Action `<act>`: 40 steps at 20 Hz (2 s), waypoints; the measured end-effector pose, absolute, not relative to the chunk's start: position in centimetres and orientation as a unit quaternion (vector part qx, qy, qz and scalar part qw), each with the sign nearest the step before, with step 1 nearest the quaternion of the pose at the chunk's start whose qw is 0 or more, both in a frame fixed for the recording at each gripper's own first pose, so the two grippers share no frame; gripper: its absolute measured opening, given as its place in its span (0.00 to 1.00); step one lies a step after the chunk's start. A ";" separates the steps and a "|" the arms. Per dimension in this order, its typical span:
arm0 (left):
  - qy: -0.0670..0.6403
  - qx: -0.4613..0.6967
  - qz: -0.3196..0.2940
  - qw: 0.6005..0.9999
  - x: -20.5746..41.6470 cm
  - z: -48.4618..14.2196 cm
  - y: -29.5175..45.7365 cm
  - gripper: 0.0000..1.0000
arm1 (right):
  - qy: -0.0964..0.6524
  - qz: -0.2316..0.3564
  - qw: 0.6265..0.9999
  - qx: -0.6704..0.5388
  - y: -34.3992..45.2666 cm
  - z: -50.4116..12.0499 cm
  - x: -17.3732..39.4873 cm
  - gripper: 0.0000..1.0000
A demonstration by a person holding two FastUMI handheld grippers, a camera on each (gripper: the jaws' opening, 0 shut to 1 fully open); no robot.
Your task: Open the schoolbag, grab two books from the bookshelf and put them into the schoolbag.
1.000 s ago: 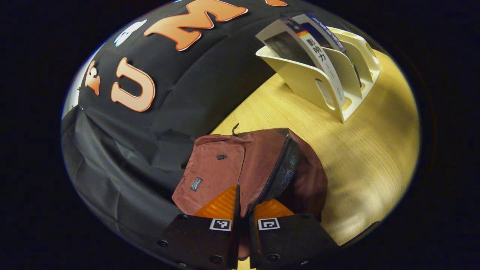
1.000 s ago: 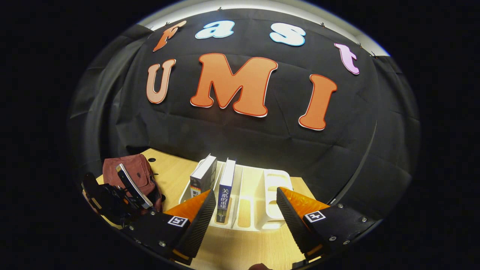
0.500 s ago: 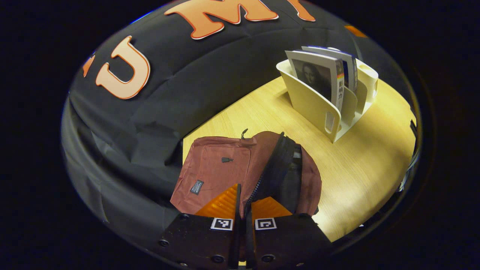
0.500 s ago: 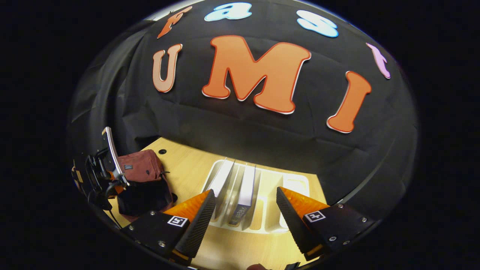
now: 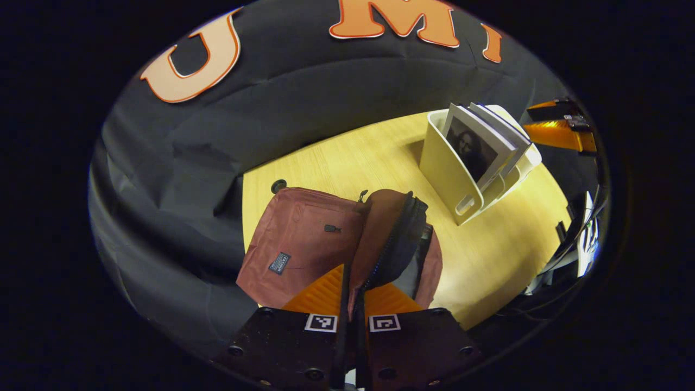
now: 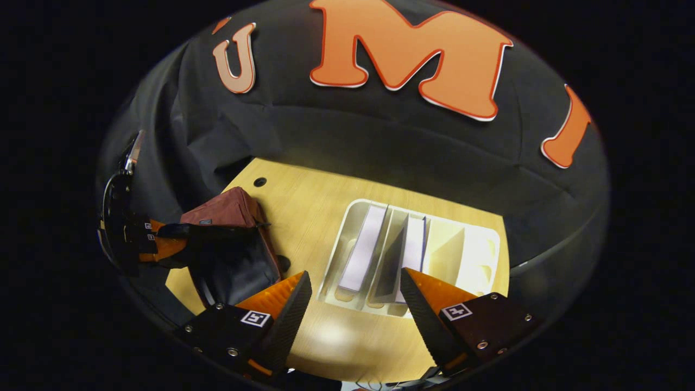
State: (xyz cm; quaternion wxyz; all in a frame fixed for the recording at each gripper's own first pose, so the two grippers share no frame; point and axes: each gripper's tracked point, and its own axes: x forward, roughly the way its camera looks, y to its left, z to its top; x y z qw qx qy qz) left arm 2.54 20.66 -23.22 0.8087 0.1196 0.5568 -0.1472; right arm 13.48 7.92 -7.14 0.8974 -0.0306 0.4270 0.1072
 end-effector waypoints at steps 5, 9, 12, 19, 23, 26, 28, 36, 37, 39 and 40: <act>0.558 0.164 -0.175 0.795 4.2 -21.8 22.3 0.07 | 0.476 0.099 0.871 -0.064 7.7 -9.0 16.2 0.98; 0.553 0.171 -0.183 0.794 4.5 -21.3 22.1 0.07 | 0.556 0.094 0.826 -0.016 8.5 -11.9 17.3 0.99; 0.560 0.158 -0.184 0.792 4.2 -22.1 21.9 0.07 | 0.588 0.068 0.806 0.003 7.6 -13.5 18.5 0.98; 0.566 0.144 -0.179 0.792 4.2 -22.7 22.1 0.07 | 0.641 0.024 0.767 0.012 7.1 -17.4 20.4 0.81; 0.567 0.139 -0.178 0.792 4.2 -23.0 22.2 0.07 | 0.649 0.003 0.760 0.031 7.4 -17.8 21.0 0.49; 0.568 0.134 -0.178 0.793 4.1 -23.2 22.2 0.07 | 0.644 -0.010 0.764 0.031 7.0 -17.5 21.2 0.38; 0.568 0.132 -0.179 0.792 4.1 -23.4 22.2 0.07 | 0.634 -0.005 0.773 0.029 7.0 -16.6 21.2 0.35; 0.565 0.137 -0.184 0.793 4.1 -23.1 22.2 0.07 | 0.572 0.030 0.819 0.034 6.3 -6.1 18.6 0.31; 0.563 0.140 -0.186 0.793 4.1 -22.9 22.1 0.07 | 0.563 0.033 0.825 0.034 6.0 -4.4 17.9 0.30; 0.562 0.142 -0.189 0.792 4.1 -22.8 22.0 0.07 | 0.544 0.041 0.837 0.030 5.8 -1.4 16.6 0.31; 0.562 0.143 -0.189 0.792 4.1 -22.8 22.1 0.07 | 0.535 0.043 0.843 0.028 5.5 -0.1 16.1 0.30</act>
